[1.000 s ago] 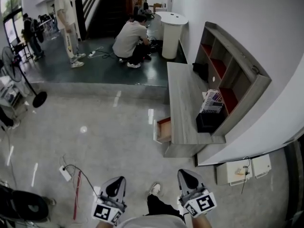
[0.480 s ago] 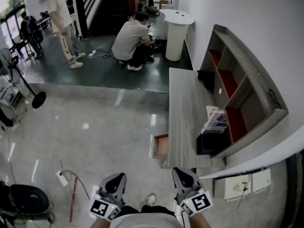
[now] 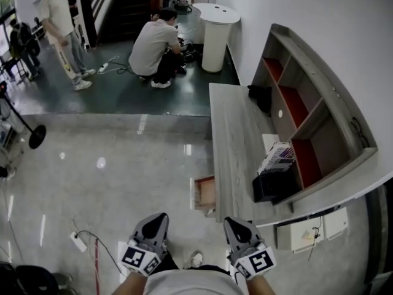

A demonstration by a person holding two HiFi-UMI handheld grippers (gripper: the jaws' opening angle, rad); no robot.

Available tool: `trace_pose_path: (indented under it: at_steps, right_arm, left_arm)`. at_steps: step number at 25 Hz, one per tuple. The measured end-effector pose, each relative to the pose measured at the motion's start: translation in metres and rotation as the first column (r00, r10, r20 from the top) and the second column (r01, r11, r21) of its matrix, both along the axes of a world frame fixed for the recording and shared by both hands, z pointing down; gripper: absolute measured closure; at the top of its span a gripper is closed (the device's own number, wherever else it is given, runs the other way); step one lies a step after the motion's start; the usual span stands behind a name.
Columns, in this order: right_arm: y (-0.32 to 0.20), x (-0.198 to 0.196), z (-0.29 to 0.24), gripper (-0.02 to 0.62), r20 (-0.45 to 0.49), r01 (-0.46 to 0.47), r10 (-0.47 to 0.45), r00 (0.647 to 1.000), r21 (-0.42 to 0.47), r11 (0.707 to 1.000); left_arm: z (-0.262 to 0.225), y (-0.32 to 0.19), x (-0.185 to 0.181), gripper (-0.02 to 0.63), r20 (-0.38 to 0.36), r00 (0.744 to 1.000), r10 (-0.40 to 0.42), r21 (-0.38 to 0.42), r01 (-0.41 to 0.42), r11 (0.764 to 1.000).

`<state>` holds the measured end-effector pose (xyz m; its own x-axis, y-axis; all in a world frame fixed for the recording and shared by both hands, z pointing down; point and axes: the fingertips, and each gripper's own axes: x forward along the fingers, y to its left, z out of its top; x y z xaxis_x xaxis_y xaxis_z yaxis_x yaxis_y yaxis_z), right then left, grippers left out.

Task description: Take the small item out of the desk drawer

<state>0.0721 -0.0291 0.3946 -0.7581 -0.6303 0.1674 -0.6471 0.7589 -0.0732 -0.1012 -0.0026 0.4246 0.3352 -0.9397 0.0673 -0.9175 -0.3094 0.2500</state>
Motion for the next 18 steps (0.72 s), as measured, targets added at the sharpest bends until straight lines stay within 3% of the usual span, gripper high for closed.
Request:
trace_pose_path:
  at_steps: [8, 18]
  right_arm:
    - [-0.045, -0.04, 0.014, 0.574, -0.07, -0.117, 0.116, 0.991, -0.022, 0.993]
    - [-0.072, -0.052, 0.054, 0.574, -0.097, -0.2, 0.19, 0.977, -0.114, 0.973]
  left_arm:
    - [0.035, -0.08, -0.036, 0.589, -0.053, 0.989, 0.139, -0.058, -0.142, 0.988]
    - [0.107, -0.146, -0.03, 0.588, -0.068, 0.971, 0.23, -0.187, -0.239, 0.953]
